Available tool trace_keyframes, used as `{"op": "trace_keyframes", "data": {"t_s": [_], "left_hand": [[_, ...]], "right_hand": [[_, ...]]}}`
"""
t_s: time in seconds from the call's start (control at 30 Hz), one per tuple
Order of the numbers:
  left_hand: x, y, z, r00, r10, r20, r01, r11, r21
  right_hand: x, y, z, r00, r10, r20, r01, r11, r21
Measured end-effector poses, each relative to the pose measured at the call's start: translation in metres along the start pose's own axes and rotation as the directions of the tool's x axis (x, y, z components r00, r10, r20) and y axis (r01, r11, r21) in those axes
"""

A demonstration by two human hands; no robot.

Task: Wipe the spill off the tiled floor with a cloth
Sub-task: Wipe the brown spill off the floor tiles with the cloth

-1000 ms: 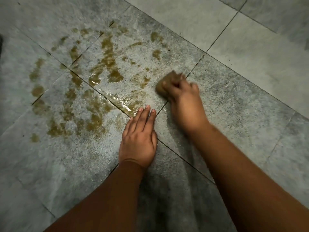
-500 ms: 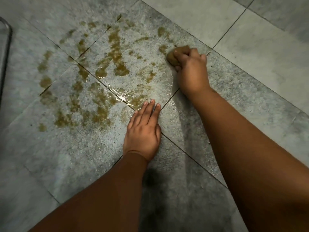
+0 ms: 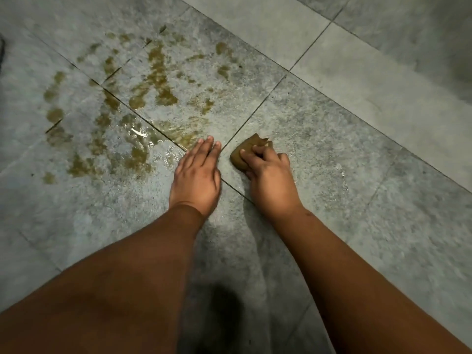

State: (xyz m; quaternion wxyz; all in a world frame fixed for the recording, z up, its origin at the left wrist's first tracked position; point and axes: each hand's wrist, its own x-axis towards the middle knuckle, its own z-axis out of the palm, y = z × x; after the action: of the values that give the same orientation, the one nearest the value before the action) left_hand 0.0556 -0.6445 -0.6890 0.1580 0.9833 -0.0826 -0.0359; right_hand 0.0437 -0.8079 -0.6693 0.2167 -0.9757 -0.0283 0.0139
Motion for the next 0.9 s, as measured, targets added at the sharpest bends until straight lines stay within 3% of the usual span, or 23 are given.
{"op": "trace_keyframes", "data": {"t_s": [0.17,0.23,0.3,0.4,0.57,0.67,0.8,0.9], "left_hand": [[-0.004,0.005,-0.005,0.999,-0.019,0.046,0.019,1.000,-0.004],[-0.005,0.008,-0.018,0.998,0.007,0.069,-0.009,1.000,0.026],[0.000,0.007,-0.040,0.996,0.055,0.074,-0.060,0.996,0.067],[0.021,-0.005,-0.096,0.989,0.098,0.113,-0.117,0.976,0.182],[0.036,-0.029,-0.180,0.977,-0.176,0.123,0.146,0.964,0.222],[0.002,-0.027,-0.190,0.944,-0.300,0.137,0.272,0.943,0.194],[-0.031,-0.050,-0.182,0.922,-0.356,0.155,0.327,0.927,0.183],[-0.021,-0.080,-0.189,0.920,-0.378,0.106,0.362,0.921,0.142]], "right_hand": [[-0.044,-0.007,-0.008,0.989,0.030,0.146,-0.041,0.996,0.076],[-0.050,-0.009,-0.028,0.976,0.040,0.216,-0.090,0.969,0.229],[-0.044,-0.014,-0.057,0.939,0.091,0.333,-0.228,0.887,0.402],[-0.018,-0.030,-0.101,0.886,0.190,0.424,-0.410,0.748,0.522],[0.056,-0.080,-0.154,0.805,0.197,0.560,-0.537,0.643,0.546],[0.081,-0.115,-0.170,0.836,0.195,0.514,-0.492,0.682,0.542],[0.092,-0.146,-0.155,0.869,0.242,0.431,-0.400,0.857,0.325],[0.097,-0.151,-0.129,0.908,0.204,0.367,-0.357,0.834,0.420]]}}
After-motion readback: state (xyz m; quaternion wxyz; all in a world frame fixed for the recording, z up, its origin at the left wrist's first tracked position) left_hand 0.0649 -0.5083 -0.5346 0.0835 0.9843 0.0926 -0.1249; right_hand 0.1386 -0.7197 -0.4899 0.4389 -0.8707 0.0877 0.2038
